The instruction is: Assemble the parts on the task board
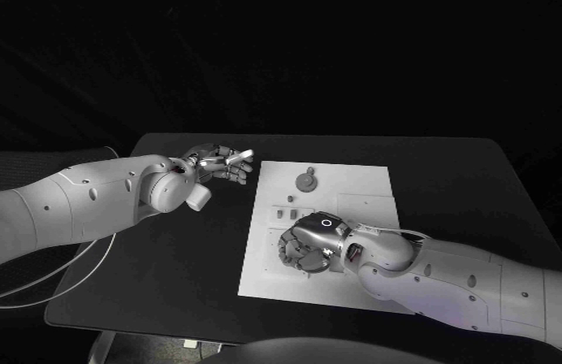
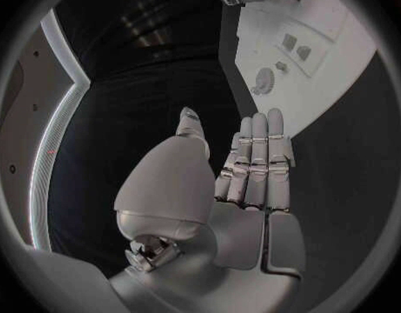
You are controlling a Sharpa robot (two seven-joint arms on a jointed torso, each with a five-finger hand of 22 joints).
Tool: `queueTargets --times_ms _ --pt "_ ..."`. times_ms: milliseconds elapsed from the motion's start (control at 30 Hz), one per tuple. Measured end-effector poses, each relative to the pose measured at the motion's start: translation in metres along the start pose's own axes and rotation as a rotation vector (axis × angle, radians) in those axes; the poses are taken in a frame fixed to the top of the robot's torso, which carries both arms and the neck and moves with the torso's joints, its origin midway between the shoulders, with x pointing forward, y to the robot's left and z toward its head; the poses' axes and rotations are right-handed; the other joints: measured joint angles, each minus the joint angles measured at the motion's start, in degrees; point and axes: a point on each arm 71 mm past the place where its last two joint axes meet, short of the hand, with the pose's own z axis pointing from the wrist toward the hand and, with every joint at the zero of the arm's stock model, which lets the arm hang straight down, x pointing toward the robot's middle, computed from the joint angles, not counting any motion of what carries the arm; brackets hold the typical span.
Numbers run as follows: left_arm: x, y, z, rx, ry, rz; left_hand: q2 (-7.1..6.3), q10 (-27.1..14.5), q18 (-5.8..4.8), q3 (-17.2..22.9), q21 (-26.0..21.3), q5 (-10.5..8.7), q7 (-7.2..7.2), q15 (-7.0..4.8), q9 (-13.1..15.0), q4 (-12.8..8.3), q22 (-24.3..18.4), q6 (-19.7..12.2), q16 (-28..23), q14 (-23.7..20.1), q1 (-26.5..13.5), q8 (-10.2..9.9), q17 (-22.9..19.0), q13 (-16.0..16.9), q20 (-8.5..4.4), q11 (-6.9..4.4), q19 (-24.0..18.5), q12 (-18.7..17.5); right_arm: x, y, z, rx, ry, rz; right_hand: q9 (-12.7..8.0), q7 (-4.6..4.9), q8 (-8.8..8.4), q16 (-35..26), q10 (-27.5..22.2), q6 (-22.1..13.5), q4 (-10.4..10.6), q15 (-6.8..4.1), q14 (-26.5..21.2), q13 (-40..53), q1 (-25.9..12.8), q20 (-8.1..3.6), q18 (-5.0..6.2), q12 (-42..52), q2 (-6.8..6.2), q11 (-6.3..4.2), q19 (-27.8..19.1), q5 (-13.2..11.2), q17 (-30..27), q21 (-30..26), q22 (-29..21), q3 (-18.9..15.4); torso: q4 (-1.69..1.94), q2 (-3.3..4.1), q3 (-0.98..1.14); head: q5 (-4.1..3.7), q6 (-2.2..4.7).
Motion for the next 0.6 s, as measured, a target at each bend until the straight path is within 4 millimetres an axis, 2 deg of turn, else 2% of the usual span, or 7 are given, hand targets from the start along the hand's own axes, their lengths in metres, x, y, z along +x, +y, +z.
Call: queueTargets --times_ms 600 --pt "0.0026 -0.0003 0.0003 0.0 0.01 0.002 0.0 -0.42 0.0 0.0 0.0 0.0 0.21 0.0 -0.05 0.0 -0.01 0.21 0.01 0.0 0.0 0.0 0.0 0.04 0.0 0.02 0.0 0.34 0.003 -0.0053 0.0018 0.016 0.009 -0.005 -0.05 0.0 -0.23 0.0 0.0 0.0 0.0 0.17 0.0 0.0 0.18 -0.02 0.0 0.0 0.18 0.0 -0.22 0.0 0.01 0.0 0.0 -0.01 -0.03 0.01 0.05 0.07 -0.03"
